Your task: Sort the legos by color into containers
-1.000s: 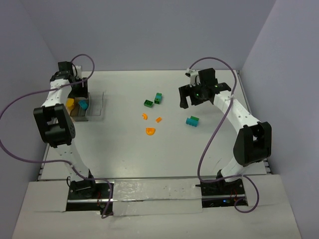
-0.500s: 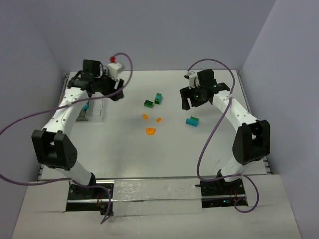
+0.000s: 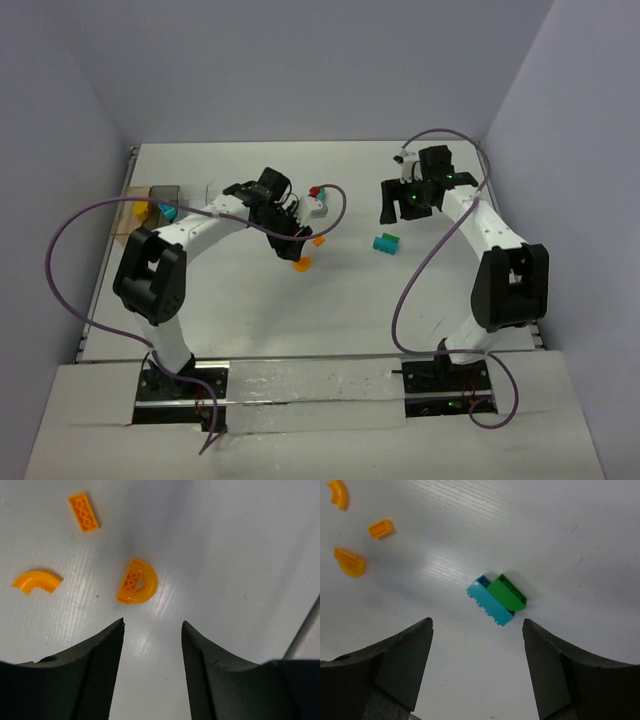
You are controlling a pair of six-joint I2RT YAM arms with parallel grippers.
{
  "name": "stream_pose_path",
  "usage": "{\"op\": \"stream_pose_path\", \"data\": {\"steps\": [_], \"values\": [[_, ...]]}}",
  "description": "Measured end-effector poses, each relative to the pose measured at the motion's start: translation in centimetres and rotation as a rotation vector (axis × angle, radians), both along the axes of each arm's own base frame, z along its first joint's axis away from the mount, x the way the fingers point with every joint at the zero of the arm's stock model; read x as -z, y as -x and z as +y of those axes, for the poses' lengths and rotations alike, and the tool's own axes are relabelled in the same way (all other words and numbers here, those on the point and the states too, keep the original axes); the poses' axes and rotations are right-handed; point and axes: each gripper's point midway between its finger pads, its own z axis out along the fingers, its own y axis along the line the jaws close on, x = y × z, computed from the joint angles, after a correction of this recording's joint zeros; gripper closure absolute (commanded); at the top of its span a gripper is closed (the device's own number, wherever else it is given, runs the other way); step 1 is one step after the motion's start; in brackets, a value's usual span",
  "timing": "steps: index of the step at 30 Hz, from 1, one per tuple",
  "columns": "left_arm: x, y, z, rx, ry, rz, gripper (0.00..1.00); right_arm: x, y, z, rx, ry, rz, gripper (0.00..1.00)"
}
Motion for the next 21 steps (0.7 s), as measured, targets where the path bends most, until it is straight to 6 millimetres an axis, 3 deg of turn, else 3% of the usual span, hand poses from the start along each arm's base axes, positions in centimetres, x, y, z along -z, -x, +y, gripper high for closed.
{"op": "stream_pose_path", "data": {"steps": [5,13,21], "values": [[2.2,-1.2,-0.5,0.023,-0.021,-0.024,0.51,-0.3,0.5,-2.9,0.088,-0.026,0.004,0.18],[2.2,-3.2,-1.3,0.103,0.009,-0.152,0.56,-1.1,0.8,-2.5,0.081,-0.077,0.002,0.17],[3.2,-2.7,-1.2,0.226,0.011,-0.187,0.52,-1.2,0.9,-2.6,0.084,-0.099,0.009,0.17]]}}
